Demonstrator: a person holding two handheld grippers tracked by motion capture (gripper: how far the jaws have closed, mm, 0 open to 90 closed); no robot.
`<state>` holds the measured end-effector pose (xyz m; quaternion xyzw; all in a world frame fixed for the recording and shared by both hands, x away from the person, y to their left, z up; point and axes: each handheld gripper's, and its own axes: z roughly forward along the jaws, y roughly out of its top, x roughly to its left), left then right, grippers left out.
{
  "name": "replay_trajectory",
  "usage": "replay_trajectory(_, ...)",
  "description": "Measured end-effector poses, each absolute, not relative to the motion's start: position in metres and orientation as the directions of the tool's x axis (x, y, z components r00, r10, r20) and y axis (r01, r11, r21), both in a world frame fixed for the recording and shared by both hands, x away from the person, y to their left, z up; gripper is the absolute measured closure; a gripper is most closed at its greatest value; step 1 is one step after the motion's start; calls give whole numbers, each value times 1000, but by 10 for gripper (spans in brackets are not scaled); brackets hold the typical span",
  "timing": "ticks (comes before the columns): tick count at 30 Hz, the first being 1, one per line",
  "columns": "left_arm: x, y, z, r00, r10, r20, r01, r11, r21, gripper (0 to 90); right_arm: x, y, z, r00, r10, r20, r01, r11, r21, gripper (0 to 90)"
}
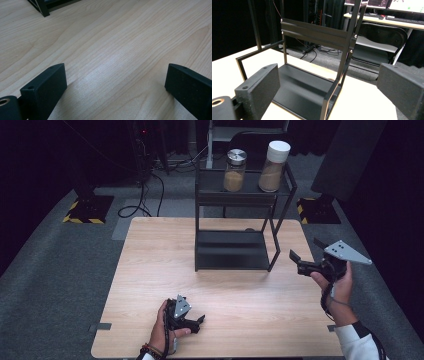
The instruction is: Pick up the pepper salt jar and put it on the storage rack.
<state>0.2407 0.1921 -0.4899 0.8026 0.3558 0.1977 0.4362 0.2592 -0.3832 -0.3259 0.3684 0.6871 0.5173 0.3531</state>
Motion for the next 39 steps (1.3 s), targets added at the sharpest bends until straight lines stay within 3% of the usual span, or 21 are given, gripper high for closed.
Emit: replay_trajectory(39, 241, 192, -490, 671, 742, 7, 397, -367, 841, 38, 233, -398, -407, -518, 849, -109, 252, 273, 928, 47)
